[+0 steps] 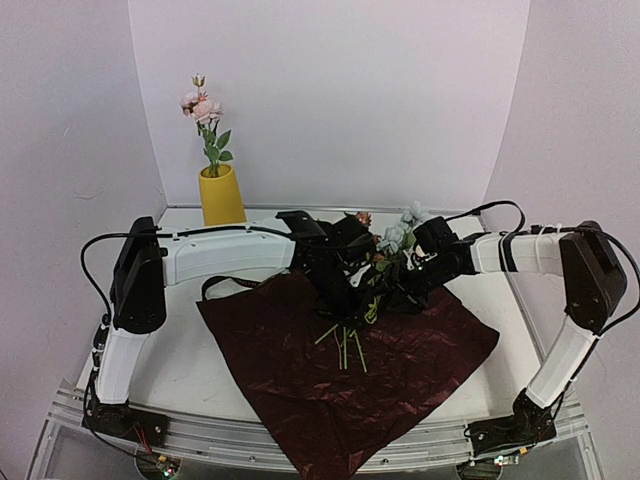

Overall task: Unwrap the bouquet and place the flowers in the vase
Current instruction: Adjust the fake flower with the wrapping paper.

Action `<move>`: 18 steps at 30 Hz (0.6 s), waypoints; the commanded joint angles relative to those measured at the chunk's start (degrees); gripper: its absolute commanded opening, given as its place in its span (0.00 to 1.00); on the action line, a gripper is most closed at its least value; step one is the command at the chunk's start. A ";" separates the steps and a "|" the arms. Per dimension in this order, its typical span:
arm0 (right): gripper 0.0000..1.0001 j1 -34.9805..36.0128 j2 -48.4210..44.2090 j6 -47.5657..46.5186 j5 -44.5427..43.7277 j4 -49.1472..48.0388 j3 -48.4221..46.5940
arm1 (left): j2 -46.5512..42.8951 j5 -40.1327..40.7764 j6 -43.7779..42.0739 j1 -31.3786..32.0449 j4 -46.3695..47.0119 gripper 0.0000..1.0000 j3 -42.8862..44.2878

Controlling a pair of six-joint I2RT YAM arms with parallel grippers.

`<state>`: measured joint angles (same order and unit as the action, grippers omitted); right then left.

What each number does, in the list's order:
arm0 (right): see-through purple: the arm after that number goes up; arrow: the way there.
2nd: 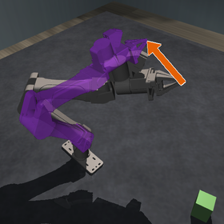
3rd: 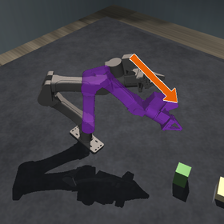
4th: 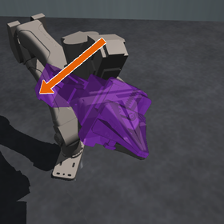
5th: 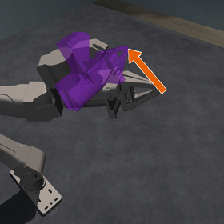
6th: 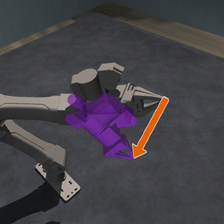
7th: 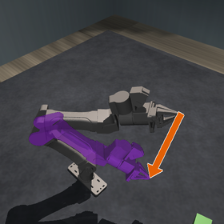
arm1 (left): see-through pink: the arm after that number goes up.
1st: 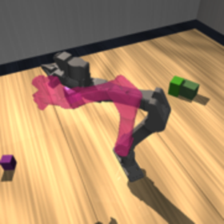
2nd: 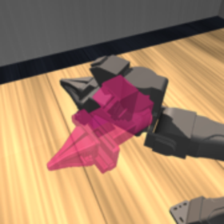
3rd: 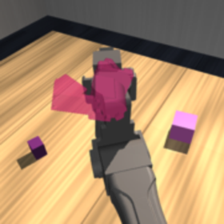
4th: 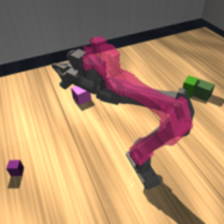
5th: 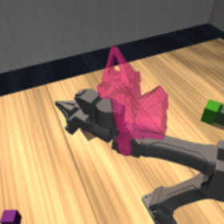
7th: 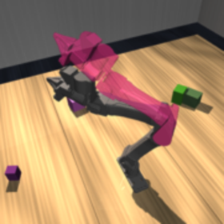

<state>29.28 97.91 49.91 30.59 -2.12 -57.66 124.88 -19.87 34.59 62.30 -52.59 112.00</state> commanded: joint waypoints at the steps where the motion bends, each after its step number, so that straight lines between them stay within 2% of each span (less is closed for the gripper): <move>1: 0.67 -0.24 1.50 1.32 3.17 3.27 0.64 | -0.17 -0.52 0.04 0.10 0.14 0.00 3.44; 5: 0.64 -0.23 3.36 2.78 4.46 2.56 0.04 | -0.12 -0.68 0.21 0.10 0.19 0.00 3.48; 11: 0.43 -0.20 3.44 3.93 5.31 0.76 0.09 | -0.08 -0.08 0.27 0.10 0.21 0.05 3.71; 18: 0.18 -0.31 2.75 4.18 6.35 0.80 -0.05 | -1.00 2.18 0.40 0.10 0.17 0.31 3.05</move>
<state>29.26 100.95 54.14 35.16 -2.97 -57.04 125.01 -19.44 34.90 62.30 -52.50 112.93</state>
